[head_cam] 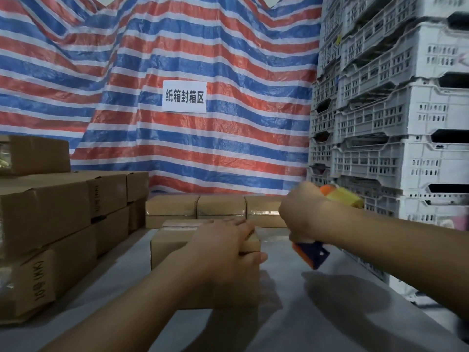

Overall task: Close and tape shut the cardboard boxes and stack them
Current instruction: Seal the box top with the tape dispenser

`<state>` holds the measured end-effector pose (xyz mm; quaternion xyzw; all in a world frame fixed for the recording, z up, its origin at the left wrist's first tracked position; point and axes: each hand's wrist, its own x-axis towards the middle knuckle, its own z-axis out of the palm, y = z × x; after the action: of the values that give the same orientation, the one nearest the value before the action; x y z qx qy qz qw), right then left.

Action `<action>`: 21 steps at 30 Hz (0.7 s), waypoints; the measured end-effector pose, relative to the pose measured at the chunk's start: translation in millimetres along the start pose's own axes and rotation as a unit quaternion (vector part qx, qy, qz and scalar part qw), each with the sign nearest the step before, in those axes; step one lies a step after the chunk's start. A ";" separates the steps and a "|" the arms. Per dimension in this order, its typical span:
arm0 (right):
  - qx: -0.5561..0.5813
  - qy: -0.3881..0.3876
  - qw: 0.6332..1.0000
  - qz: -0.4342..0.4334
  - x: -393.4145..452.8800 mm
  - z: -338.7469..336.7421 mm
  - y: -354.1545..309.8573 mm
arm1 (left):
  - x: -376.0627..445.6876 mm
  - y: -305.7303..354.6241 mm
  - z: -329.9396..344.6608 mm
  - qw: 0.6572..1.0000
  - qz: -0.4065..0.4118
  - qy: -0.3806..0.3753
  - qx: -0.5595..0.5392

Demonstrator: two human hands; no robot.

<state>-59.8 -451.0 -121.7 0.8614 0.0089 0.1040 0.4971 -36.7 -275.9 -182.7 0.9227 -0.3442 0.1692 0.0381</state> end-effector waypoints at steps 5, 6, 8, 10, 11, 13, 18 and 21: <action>0.222 0.042 0.964 0.141 -24.6 60.3 -9.5 | 1.3 -2.4 0.8 1.000 0.018 0.008 -0.002; 0.250 0.038 0.953 0.168 -29.8 68.5 -16.2 | 1.6 -2.7 0.5 1.000 0.022 0.008 -0.005; 0.289 0.030 0.935 0.205 -36.5 83.6 -33.5 | 1.5 -3.9 0.3 1.000 0.025 0.011 -0.009; 0.311 0.023 0.922 0.229 -43.9 91.1 -46.8 | 1.4 -4.1 0.7 1.000 0.021 0.010 -0.012; 0.320 0.017 0.918 0.232 -47.0 93.5 -50.5 | 1.7 -4.0 0.8 1.000 0.021 0.010 -0.011; 0.343 -0.004 0.911 0.228 -53.0 93.3 -52.9 | 3.6 -4.4 0.9 1.000 0.022 0.012 -0.012; 0.335 -0.035 0.919 0.204 -56.0 68.4 -39.3 | 8.0 -6.3 4.7 0.999 0.026 0.016 -0.009; 0.534 0.094 0.812 0.215 -41.3 43.9 -25.0 | 9.9 -7.2 7.7 0.999 0.022 0.026 -0.006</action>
<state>-89.7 -480.7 -171.4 0.9573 -0.0762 0.2674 -0.0791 -22.9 -278.0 -186.2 0.9099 -0.3646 0.1918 0.0483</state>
